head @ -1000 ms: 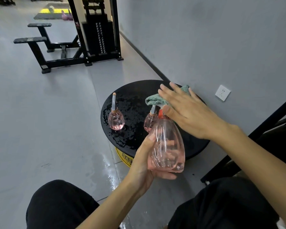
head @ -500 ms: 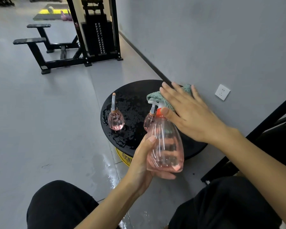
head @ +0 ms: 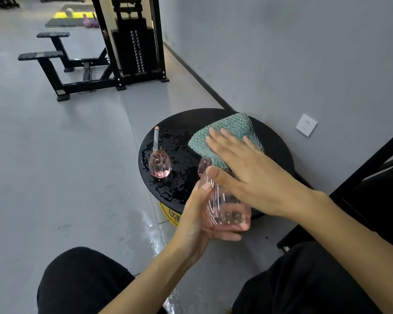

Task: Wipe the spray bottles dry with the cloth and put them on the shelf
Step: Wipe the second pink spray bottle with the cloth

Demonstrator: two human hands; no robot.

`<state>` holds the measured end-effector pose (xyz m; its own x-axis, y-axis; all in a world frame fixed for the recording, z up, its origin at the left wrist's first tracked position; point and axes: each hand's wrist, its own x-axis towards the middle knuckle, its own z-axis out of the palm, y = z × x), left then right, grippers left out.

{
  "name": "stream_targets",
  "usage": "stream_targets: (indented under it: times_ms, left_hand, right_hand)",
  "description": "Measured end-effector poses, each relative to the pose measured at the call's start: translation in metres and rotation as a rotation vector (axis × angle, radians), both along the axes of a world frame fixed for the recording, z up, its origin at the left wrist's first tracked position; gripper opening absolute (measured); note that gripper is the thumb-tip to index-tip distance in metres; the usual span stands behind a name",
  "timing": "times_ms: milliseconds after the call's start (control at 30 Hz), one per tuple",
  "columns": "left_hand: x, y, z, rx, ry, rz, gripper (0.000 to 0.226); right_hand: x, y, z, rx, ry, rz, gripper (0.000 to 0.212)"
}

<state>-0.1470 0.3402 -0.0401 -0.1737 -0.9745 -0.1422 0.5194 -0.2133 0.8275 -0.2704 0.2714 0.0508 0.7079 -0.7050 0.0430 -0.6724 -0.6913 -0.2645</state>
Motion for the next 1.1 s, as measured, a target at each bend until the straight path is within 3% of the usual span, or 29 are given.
stream_targets:
  times_ms: [300, 433, 500, 667, 900, 1100]
  left_hand:
    - [-0.010, 0.002, 0.000, -0.027, -0.020, -0.004, 0.065]
    - [-0.004, 0.000, -0.002, 0.009, -0.007, 0.014, 0.084]
    - [-0.003, 0.000, -0.003, -0.004, -0.004, 0.019, 0.076]
    - [-0.009, 0.003, -0.001, 0.002, 0.018, 0.002, 0.076]
    - [0.000, 0.003, -0.001, 0.008, 0.110, -0.006, 0.067]
    - [-0.011, 0.005, 0.001, 0.030, 0.136, -0.064, 0.072]
  right_hand:
    - [0.003, -0.018, 0.005, -0.059, 0.049, -0.087, 0.088]
    - [-0.001, 0.003, 0.003, 0.019, 0.052, -0.024, 0.087]
    - [-0.002, 0.003, 0.002, 0.043, 0.047, -0.032, 0.087]
    - [0.001, -0.024, 0.000, -0.030, -0.009, -0.152, 0.091]
    - [-0.015, -0.009, -0.018, -0.044, -0.037, -0.054, 0.089]
    - [-0.024, -0.036, -0.013, -0.045, -0.101, -0.154, 0.098]
